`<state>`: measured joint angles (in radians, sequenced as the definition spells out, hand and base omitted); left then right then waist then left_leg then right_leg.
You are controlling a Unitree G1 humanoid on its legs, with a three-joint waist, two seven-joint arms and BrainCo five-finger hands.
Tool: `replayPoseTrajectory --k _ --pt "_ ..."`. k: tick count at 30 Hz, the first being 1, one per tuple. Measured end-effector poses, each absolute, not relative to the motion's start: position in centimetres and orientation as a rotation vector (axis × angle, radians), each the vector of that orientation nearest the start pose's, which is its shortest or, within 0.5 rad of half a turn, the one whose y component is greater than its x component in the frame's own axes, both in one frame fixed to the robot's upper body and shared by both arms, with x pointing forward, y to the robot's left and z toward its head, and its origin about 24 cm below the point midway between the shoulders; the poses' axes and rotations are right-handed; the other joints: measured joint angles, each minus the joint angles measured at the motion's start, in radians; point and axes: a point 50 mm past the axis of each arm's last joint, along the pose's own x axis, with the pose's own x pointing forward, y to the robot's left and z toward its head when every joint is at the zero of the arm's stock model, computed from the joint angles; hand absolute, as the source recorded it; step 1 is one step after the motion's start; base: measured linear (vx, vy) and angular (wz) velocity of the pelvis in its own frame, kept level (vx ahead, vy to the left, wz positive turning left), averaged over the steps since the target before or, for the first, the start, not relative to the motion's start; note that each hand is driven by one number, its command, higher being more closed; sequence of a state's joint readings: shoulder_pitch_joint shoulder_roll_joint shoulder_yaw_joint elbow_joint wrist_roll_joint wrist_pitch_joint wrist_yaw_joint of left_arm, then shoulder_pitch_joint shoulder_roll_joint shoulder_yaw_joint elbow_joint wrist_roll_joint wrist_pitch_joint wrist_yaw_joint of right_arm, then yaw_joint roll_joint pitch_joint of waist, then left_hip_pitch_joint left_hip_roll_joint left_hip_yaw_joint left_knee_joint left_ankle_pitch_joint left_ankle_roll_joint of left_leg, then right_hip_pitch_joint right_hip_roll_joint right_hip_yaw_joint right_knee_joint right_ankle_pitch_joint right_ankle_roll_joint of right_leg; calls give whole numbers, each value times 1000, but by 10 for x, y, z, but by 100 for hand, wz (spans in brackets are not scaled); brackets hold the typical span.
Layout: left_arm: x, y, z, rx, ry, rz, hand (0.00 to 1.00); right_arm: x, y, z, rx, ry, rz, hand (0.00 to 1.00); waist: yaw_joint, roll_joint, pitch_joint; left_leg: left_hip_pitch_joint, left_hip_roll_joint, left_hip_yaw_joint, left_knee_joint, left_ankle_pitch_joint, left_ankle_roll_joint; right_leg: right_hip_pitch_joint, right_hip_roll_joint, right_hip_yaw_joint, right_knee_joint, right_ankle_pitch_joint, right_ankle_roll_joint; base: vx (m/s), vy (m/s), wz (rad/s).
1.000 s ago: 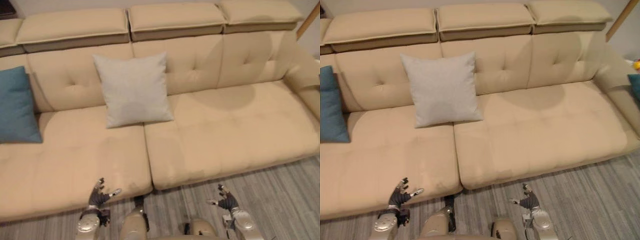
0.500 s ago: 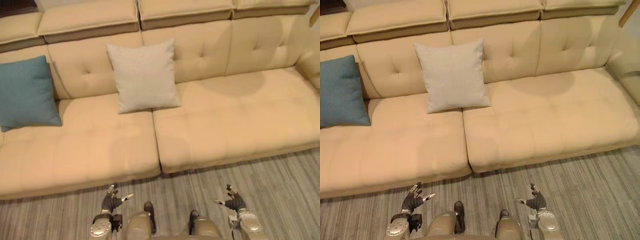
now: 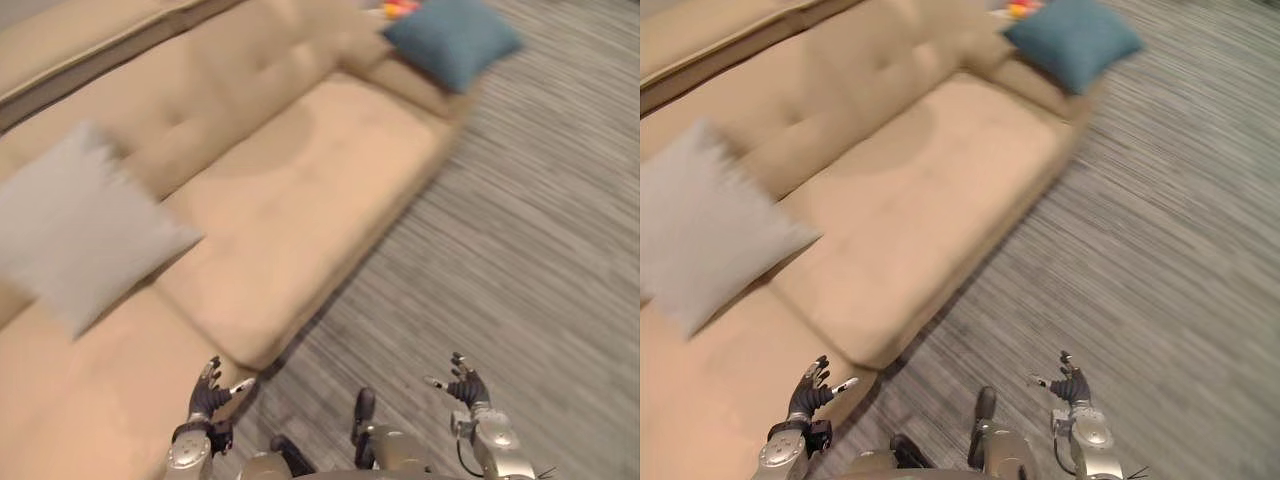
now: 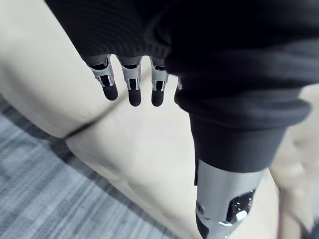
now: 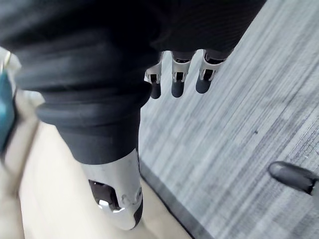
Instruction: Pick up cushions and gather them together orderly.
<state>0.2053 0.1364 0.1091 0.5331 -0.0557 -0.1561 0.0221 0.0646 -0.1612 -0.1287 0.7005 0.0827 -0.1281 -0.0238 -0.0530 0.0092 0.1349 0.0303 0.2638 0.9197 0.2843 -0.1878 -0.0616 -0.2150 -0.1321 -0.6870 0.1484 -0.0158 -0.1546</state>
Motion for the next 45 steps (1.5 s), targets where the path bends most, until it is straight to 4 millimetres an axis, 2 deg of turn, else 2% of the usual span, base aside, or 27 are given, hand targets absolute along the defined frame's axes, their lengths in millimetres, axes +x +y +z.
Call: replayPoseTrajectory --k 2,5,7,8,10,11,14,18,19,20,21,23,24,25,27,29,31,32,33,35,37,38,39,40,41,43,45 --pt "161 218 -90 54 542 201 0 179 -235 -96 -55 600 -244 0 3 29 -3 62 10 49 -5 -25 -41 -3 -4 -47 67 -40 25 152 -191 -225" --pt "178 199 -86 23 508 149 0 180 -236 -95 -69 598 -234 0 -13 61 -6 121 65 70 125 -44 -76 -57 64 125 145 -82 54 218 -150 -208" --pt "181 192 -86 12 502 130 0 180 -234 -95 -69 601 -227 0 -14 73 -13 93 175 -7 382 3 -14 -36 129 222 142 -105 42 344 -142 -207" --pt "179 184 -88 -2 508 104 0 178 -229 -98 -66 610 -215 0 -12 77 -10 17 209 -189 581 55 98 2 172 314 122 -120 21 352 -45 -200" --pt "179 176 -89 -22 510 85 0 179 -228 -97 -85 610 -210 0 13 77 -4 -128 116 -446 710 -35 32 28 199 419 112 -128 9 268 67 -195" --pt "177 175 -90 -34 517 91 0 179 -225 -98 -94 616 -194 0 33 63 14 -208 45 -556 726 -74 30 82 202 479 91 -132 13 282 108 -161" --pt "165 178 -94 -49 541 127 0 182 -215 -99 -113 617 -144 0 74 47 27 -353 -46 -649 557 -87 30 183 187 587 37 -152 44 268 130 -109" --pt "156 183 -94 -56 544 166 0 195 -211 -93 -127 580 -122 0 117 63 28 -426 -145 -650 115 14 -52 274 147 647 -32 -188 103 444 246 -54" --pt "156 187 -93 -51 541 186 0 200 -209 -91 -126 571 -118 0 142 60 23 -423 -146 -627 55 129 30 304 139 663 -42 -221 129 574 280 -30" --pt "156 190 -93 -49 539 197 0 201 -207 -90 -124 565 -112 0 151 46 16 -426 -157 -619 69 153 61 306 125 667 -33 -241 139 748 335 -16" --pt "156 192 -93 -51 539 213 0 203 -205 -90 -129 562 -102 0 149 18 10 -433 -188 -615 117 112 119 310 93 653 21 -272 191 533 207 13" --pt "156 191 -93 -54 538 215 0 205 -207 -91 -134 570 -110 0 146 3 9 -415 -207 -610 177 36 147 244 57 637 241 -286 250 665 258 23" --pt "155 188 -95 -54 550 204 0 202 -209 -93 -122 583 -125 0 141 0 12 -344 -231 -619 178 -15 158 169 25 634 508 -231 359 662 271 16" --pt "155 189 -95 -52 550 203 0 202 -208 -94 -120 587 -125 0 139 -1 12 -325 -237 -620 174 -26 160 152 18 634 564 -217 380 668 251 26" --pt "154 192 -94 -39 553 204 0 192 -206 -101 -134 621 -110 0 118 1 14 -142 -277 -653 95 -85 162 59 -58 531 822 -265 280 640 188 31" --pt "159 194 -92 -21 538 193 0 184 -206 -105 -131 642 -113 0 106 14 8 -40 -283 -697 15 -96 153 -38 -88 406 754 -298 224 694 134 51" --pt "163 197 -90 -2 529 188 0 182 -208 -106 -131 647 -118 0 85 23 13 11 -281 -747 -37 -95 148 -110 -71 355 607 -297 221 524 53 77" --pt "169 195 -88 -4 520 180 0 180 -212 -106 -134 655 -129 0 68 37 22 56 -267 -778 -71 -101 132 -144 -41 363 433 -263 231 626 -22 82" --pt "171 194 -88 -5 516 177 0 177 -215 -107 -131 662 -145 0 65 42 28 103 -256 -804 -97 -109 113 -163 -6 383 210 -160 247 758 -40 76" --pt "175 197 -86 6 506 179 0 175 -216 -108 -121 669 -158 0 68 11 37 165 -268 -839 -112 -136 61 -197 9 433 11 -21 260 739 -113 76" --pt "168 203 -88 28 525 183 0 170 -214 -111 -114 692 -158 0 62 -23 24 229 -271 -873 -75 -175 1 -215 20 479 -5 67 186 757 -188 93" --pt "165 200 -91 24 540 178 0 167 -216 -112 -117 702 -162 0 42 -5 11 209 -244 -897 38 -182 -12 -210 30 489 64 196 154 791 -228 76" --pt "163 193 -94 -3 550 185 0 173 -218 -108 -127 682 -161 0 47 60 10 98 -165 -878 299 -135 -66 -185 70 456 106 138 140 764 -212 56" --pt "163 192 -94 -13 551 189 0 177 -218 -106 -129 666 -158 0 52 77 10 45 -135 -863 413 -73 -77 -168 86 450 102 119 138 717 -212 -11" --pt "163 190 -95 -40 555 212 0 186 -215 -99 -130 629 -146 0 78 102 20 -57 -61 -809 640 111 -52 -107 131 460 64 93 123 571 -147 -39" --pt "165 190 -95 -48 554 215 0 196 -210 -95 -121 602 -141 0 100 99 42 -159 22 -716 856 31 41 28 165 478 -7 66 103 673 -127 -40" --pt "167 190 -94 -52 546 216 0 202 -207 -92 -102 575 -155 0 121 57 61 -233 2 -637 833 -43 54 164 131 498 -79 53 100 709 -41 -14"
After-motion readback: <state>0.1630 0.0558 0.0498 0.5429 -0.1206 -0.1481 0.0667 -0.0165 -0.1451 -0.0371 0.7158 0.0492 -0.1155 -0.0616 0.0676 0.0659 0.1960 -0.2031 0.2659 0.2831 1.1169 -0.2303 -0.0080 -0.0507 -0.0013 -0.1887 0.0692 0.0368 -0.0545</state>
